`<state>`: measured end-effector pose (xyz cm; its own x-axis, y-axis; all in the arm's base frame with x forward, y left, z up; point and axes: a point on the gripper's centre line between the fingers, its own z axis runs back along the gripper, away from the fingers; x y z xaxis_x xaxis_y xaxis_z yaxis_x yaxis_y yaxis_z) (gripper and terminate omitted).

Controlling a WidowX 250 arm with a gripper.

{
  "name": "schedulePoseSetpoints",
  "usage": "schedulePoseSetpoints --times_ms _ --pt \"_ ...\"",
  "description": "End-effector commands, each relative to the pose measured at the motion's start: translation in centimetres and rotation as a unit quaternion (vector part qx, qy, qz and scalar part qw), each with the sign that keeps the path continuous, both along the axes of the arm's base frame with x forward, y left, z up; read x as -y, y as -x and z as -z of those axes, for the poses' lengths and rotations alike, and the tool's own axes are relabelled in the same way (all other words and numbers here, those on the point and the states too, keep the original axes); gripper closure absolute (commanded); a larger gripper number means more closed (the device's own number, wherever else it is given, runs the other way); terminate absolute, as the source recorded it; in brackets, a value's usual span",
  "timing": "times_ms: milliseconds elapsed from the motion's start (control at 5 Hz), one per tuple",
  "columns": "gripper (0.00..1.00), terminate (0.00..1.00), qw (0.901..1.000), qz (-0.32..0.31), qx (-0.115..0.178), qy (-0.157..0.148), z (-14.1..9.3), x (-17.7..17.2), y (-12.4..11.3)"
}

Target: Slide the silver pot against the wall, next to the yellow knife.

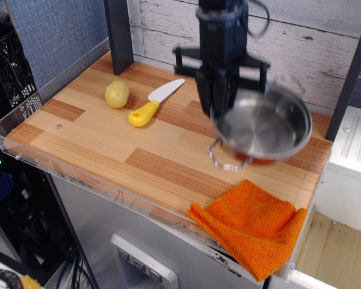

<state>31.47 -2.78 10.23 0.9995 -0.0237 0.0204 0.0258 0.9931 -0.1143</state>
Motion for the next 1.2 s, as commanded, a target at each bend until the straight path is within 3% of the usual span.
schedulePoseSetpoints --times_ms 0,600,800,1000 --pt "1.00 0.00 0.9995 -0.001 0.027 -0.017 0.4 -0.4 -3.9" --pt "1.00 0.00 0.9987 0.002 -0.040 -0.031 6.2 -1.4 -5.0" --pt "1.00 0.00 0.9983 -0.003 -0.050 -0.031 7.3 -1.8 -5.3" --pt "1.00 0.00 0.9990 -0.022 -0.026 -0.031 7.5 -2.4 -6.5"
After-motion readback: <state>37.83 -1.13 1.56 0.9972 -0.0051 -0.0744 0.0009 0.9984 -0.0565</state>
